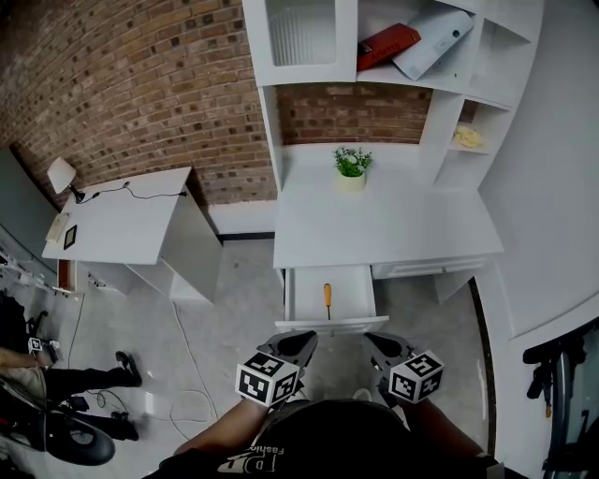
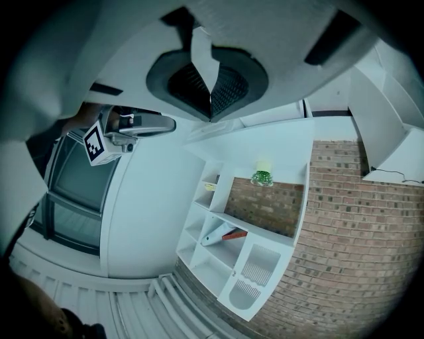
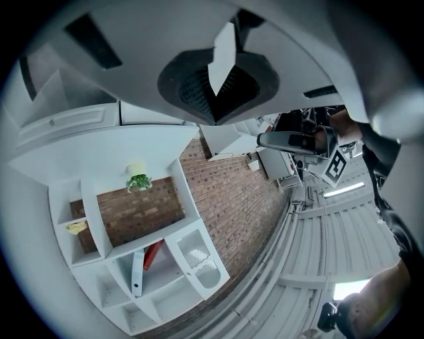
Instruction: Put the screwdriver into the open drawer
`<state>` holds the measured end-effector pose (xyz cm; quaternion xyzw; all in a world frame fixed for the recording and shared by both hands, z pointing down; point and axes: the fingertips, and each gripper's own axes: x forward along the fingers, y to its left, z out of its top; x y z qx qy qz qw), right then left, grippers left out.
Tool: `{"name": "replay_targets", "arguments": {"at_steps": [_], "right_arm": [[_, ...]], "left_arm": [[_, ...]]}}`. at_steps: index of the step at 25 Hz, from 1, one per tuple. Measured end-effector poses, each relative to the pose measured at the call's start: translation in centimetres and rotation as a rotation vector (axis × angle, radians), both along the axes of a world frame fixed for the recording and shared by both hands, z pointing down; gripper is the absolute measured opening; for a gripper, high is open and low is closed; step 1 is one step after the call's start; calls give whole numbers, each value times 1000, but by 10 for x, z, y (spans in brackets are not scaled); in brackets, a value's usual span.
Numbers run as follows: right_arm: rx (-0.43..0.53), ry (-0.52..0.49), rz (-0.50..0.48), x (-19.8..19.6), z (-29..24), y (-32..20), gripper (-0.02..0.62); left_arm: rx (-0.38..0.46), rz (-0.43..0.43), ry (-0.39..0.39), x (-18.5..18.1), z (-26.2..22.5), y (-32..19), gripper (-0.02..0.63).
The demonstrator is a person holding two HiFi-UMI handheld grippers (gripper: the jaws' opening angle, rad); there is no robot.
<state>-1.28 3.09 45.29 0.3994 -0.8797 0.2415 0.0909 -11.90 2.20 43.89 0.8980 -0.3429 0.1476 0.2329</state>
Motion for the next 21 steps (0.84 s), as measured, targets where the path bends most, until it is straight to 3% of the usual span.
{"name": "replay_targets", "arguments": {"at_steps": [21], "right_arm": [[-4, 5, 40, 7, 2, -4, 5]], "left_arm": [[15, 19, 5, 1, -2, -6, 18]]}}
